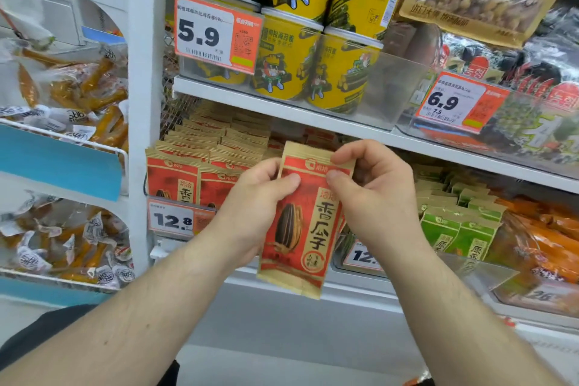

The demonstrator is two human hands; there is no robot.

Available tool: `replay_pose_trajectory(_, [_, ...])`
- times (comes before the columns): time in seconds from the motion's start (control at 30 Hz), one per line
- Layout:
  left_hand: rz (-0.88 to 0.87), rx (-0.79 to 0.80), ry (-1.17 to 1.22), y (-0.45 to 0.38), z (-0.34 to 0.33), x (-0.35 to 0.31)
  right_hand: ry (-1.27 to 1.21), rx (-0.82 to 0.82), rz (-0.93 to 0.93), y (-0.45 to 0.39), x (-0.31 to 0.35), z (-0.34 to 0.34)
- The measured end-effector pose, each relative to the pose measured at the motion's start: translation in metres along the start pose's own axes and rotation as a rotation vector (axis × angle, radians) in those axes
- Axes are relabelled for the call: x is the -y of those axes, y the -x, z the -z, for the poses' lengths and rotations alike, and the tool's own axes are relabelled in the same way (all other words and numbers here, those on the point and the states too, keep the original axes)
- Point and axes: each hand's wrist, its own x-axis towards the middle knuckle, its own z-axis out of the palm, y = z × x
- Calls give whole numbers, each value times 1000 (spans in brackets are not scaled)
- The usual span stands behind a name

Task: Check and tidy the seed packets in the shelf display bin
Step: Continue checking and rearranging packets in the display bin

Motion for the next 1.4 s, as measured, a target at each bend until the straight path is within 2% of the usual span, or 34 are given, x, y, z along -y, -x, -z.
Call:
replay_pose_trajectory(0.13, [-2, 2, -37, 0, 2, 10, -118, 67, -101, 6, -7, 2])
replay_pose_trajectory(0.37, [-29, -49, -25, -4, 2, 23, -402, -10, -258, 7, -29, 2])
replay_pose_trajectory(0.6, [-19, -53, -47, -11, -5, 35, -401, -103, -313, 5, -45, 7])
replay_pose_trajectory(0.77, [0, -65, -20, -14, -9, 37, -442, -105, -332, 4, -47, 9])
replay_pose_trajectory(0.9, [-4, -85, -36, -14, -9, 38, -418, -24, -367, 7, -48, 12])
replay_pose_trajectory(1.03, [-36, -122, -22, -15, -7, 34, -284, 160, -425, 13, -47, 13])
replay_pose_trajectory(1.1, [-21, -129, -5, -16, -7, 31, -239, 177, -417, 16, -48, 13])
replay_pose_trajectory(1.2, [88, -50, -28, -16, -4, 30, -202, 74, -364, 14, -52, 13])
replay_pose_trajectory(1.3, [183, 70, -103, -14, 0, 33, -279, -24, -351, 10, -58, 15])
replay_pose_trajectory(1.4, [122, 49, -83, -13, 0, 35, -357, 64, -403, 9, -59, 21])
